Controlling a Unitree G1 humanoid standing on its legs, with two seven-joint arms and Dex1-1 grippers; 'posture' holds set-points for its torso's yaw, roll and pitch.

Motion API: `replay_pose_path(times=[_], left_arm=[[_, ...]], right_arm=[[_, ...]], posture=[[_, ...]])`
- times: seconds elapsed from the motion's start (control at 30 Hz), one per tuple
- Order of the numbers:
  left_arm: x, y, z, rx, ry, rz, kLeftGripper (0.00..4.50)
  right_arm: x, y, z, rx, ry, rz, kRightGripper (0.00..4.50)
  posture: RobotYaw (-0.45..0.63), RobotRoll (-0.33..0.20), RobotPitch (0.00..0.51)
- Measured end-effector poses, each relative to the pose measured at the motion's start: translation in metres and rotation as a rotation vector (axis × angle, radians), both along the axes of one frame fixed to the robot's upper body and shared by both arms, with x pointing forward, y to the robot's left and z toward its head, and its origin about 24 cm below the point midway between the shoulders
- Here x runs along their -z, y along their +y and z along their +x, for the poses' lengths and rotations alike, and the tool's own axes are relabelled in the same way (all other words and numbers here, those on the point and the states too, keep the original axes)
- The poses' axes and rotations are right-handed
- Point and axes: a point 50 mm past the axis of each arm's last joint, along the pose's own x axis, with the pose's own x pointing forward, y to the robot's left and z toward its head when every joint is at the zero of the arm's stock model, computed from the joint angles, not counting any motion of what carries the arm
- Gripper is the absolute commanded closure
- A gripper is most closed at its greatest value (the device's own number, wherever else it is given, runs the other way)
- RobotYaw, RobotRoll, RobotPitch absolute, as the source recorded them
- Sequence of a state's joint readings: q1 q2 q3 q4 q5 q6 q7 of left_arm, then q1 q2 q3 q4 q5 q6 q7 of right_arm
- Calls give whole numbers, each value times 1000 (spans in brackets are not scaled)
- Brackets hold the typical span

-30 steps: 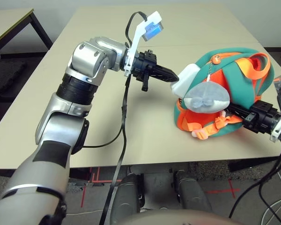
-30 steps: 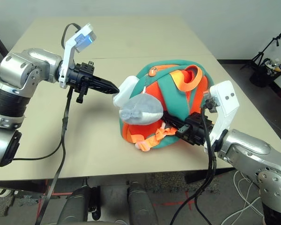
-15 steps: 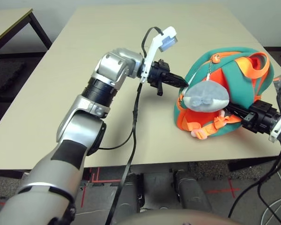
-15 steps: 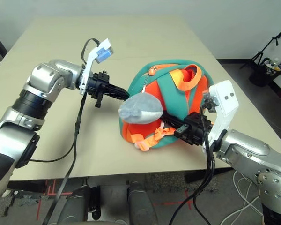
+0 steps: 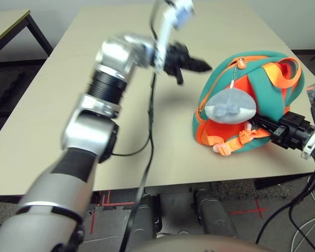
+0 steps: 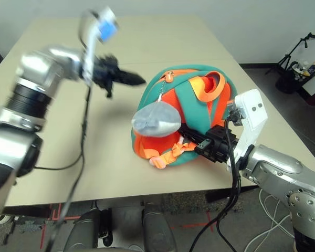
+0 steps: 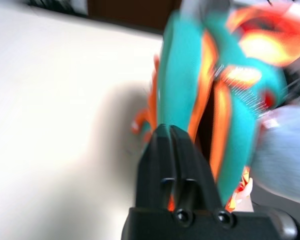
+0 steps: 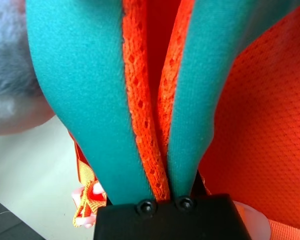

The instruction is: Put the pencil case into the backpack and zip it.

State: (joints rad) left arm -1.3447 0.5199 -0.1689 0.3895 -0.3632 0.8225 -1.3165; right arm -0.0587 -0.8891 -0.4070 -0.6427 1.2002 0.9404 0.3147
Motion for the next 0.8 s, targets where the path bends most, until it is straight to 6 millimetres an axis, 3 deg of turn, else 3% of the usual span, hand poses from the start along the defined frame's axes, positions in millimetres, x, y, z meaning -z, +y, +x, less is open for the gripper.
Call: replay_pose_path(times=[0.2, 0.3, 0.33, 0.5, 0.8], left_arm=[[10, 13, -22, 24, -33, 66, 1155], [14, 7, -37, 87, -54, 88, 148], [14, 5, -41, 104, -68, 94, 0], [13, -5, -51, 157, -124, 107, 0], [30, -17, -47, 220, -234, 159, 0]], right_arm=[[0, -3, 5, -3, 0, -4, 4305], [2, -3, 10, -13, 8, -4, 4305], [1, -3, 11, -13, 7, -4, 4305], [3, -4, 18, -29, 14, -5, 4305], [6, -8, 26, -23, 16, 7, 4305]], posture=[[-157, 0, 112], [-138, 0, 112], [-129, 0, 112], [-117, 0, 115], [-110, 0, 141]])
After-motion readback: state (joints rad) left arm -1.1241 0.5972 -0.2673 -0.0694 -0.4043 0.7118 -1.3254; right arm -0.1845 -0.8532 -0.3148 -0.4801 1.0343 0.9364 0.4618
